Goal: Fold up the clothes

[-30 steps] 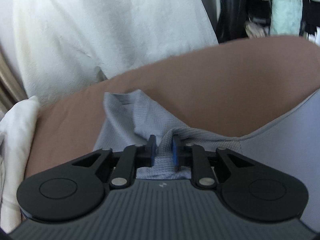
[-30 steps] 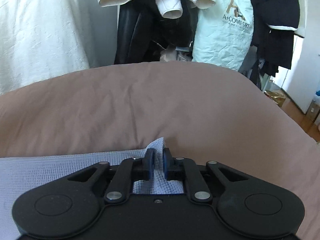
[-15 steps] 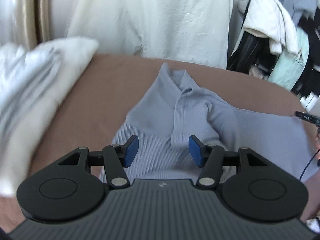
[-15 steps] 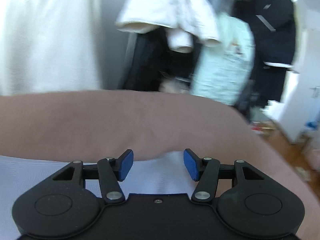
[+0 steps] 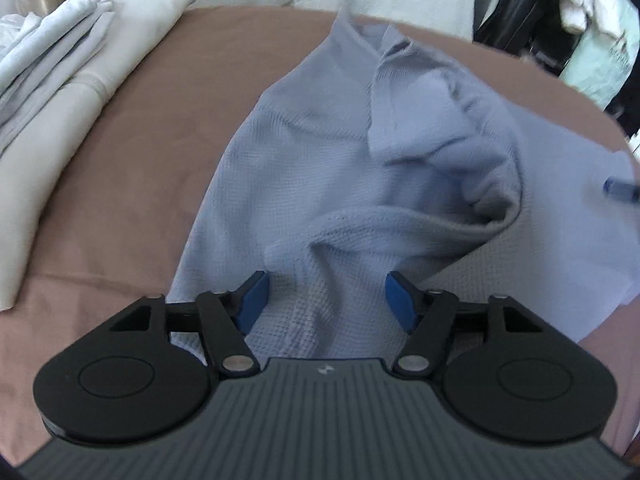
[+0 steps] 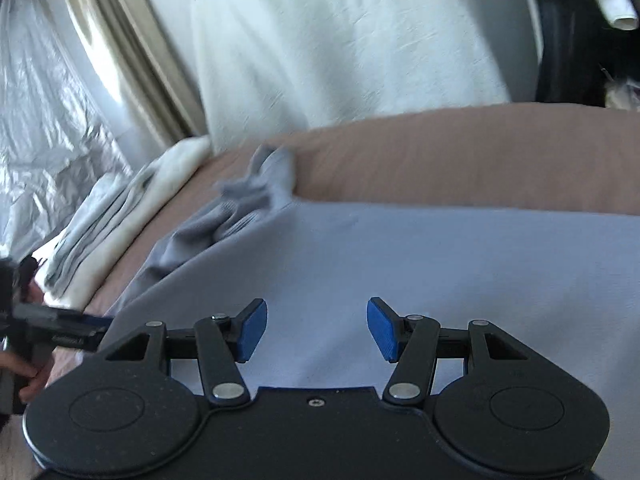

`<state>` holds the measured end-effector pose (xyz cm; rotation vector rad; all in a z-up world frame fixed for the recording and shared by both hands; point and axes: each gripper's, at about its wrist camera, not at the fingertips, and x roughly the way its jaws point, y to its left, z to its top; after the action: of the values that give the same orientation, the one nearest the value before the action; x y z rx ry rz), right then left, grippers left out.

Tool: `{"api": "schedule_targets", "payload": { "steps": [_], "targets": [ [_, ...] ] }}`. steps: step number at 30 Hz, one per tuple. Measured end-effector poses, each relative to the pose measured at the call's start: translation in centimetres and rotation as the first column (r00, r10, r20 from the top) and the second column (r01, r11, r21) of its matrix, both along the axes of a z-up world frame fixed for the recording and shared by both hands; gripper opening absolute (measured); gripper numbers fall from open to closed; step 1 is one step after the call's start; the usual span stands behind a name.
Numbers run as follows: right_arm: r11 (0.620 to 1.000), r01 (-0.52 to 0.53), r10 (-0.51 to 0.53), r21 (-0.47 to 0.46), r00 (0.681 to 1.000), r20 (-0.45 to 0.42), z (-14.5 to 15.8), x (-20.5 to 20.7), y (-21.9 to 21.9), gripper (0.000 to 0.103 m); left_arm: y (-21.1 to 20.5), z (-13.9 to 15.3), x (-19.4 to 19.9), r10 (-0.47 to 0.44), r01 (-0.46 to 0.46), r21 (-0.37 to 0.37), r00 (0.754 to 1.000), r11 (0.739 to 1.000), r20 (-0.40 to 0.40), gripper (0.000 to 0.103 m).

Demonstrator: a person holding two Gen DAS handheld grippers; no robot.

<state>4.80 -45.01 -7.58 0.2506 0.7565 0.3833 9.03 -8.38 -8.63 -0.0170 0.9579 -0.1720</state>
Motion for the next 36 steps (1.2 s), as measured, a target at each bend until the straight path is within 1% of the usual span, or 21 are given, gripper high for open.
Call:
{"api": "schedule_targets", "payload": {
  "steps": [1,4,5,8,10,12,14,16,17,18,19,20,21,24,25,26,27,28,31,33,36],
  "targets": [
    [1.0,-0.01,0.01,-0.023,1.0,0.001,0.1,0.0,0.5,0.061,0.0,-0.1,0.1,-0.001,0.002,-0.004,1.0,1.0,0.006,0.085],
    [0.994,-0.027,0.027,-0.105,1.0,-0.001,0.3,0.2,0.8,0.061,-0.1,-0.5,0.4,-0.006,0.006,-0.017,1.0,1.0,0.022,0.086],
    [0.99,-0.009,0.008,-0.141,1.0,-0.01,0.2,0.2,0.5,0.061,-0.1,-0.6,0.5,-0.007,0.008,-0.022,1.0,1.0,0.028,0.086],
    [0.966,0.061,-0.088,-0.251,0.991,-0.098,-0.6,-0.2,-1.6,0.061,-0.1,-0.9,0.7,-0.011,0.013,-0.034,0.999,0.999,0.044,0.086],
    [0.954,0.142,-0.184,-0.265,0.972,-0.143,-0.8,-0.8,-4.2,0.061,-0.1,-1.1,0.9,-0.011,0.013,-0.035,0.998,0.999,0.057,0.086],
    [0.939,0.228,-0.279,-0.257,0.942,-0.187,-0.8,-1.4,-7.0,0.061,-0.2,-0.9,0.4,0.033,-0.04,0.076,0.995,0.996,0.093,0.085],
    [0.914,0.339,-0.387,-0.224,0.894,-0.226,-0.7,-2.1,-10.2,0.061,-0.4,-0.7,0.1,0.015,-0.029,0.122,0.993,0.992,0.117,0.08],
    [0.872,0.444,-0.485,-0.204,0.839,-0.248,-0.9,-3.2,-12.8,0.061,-0.3,-0.7,0.2,-0.01,-0.003,0.109,0.994,0.994,0.112,0.066],
    [0.848,0.492,-0.529,-0.197,0.808,-0.258,-1.0,-3.8,-14.0,0.061,-0.3,-0.6,0.2,-0.023,0.012,0.103,0.994,0.995,0.109,0.061],
    [0.828,0.53,-0.561,-0.186,0.782,-0.27,-1.2,-4.2,-15.1,0.061,-0.5,-0.7,0.3,-0.044,0.034,0.096,0.994,0.995,0.1,0.052],
    [0.816,0.552,-0.577,-0.17,0.765,-0.287,-1.5,-4.5,-15.8,0.061,-0.6,-0.8,0.4,-0.064,0.056,0.09,0.994,0.994,0.091,0.046],
    [0.81,0.566,-0.584,-0.155,0.753,-0.303,-1.7,-4.6,-16.4,0.061,-0.7,-0.9,0.5,-0.084,0.077,0.083,0.993,0.994,0.083,0.046],
    [0.807,0.573,-0.586,-0.144,0.748,-0.312,-1.8,-4.6,-16.7,0.061,-0.7,-1.1,0.7,-0.098,0.093,0.069,0.992,0.993,0.078,0.046],
    [0.803,0.581,-0.589,-0.131,0.741,-0.322,-2.1,-4.5,-16.7,0.061,-0.6,-1.7,0.7,-0.119,0.118,0.023,0.989,0.993,0.086,0.053],
    [0.802,0.583,-0.59,-0.131,0.739,-0.326,-2.2,-4.4,-16.8,0.061,-0.6,-2.0,0.6,-0.123,0.123,0.011,0.988,0.992,0.092,0.052],
    [0.801,0.585,-0.591,-0.129,0.735,-0.333,-2.4,-4.2,-16.7,0.061,-0.9,-2.2,0.4,-0.126,0.123,0.032,0.986,0.992,0.107,0.048],
    [0.801,0.584,-0.588,-0.128,0.731,-0.345,-2.9,-3.8,-16.6,0.062,-1.2,-2.3,0.2,-0.129,0.123,0.054,0.984,0.991,0.124,0.029],
    [0.804,0.58,-0.586,-0.134,0.73,-0.354,-3.3,-3.5,-16.6,0.062,-1.7,-1.6,-0.3,-0.13,0.116,0.095,0.979,0.989,0.157,0.005],
    [0.809,0.558,-0.584,-0.182,0.736,-0.343,-3.9,-2.8,-15.8,0.062,-2.9,0.8,-1.7,-0.132,0.078,0.209,0.958,0.975,0.255,0.005],
    [0.81,0.544,-0.587,-0.22,0.743,-0.323,-3.9,-2.6,-15.3,0.061,-1.2,3.3,-2.7,0.015,-0.083,0.192,0.944,0.978,0.33,0.005],
    [0.792,0.569,-0.61,-0.221,0.726,-0.318,-3.8,-2.9,-15.4,0.061,1.9,1.8,-2.2,0.167,-0.184,0.067,0.964,0.981,0.209,0.007]
  ]
}}
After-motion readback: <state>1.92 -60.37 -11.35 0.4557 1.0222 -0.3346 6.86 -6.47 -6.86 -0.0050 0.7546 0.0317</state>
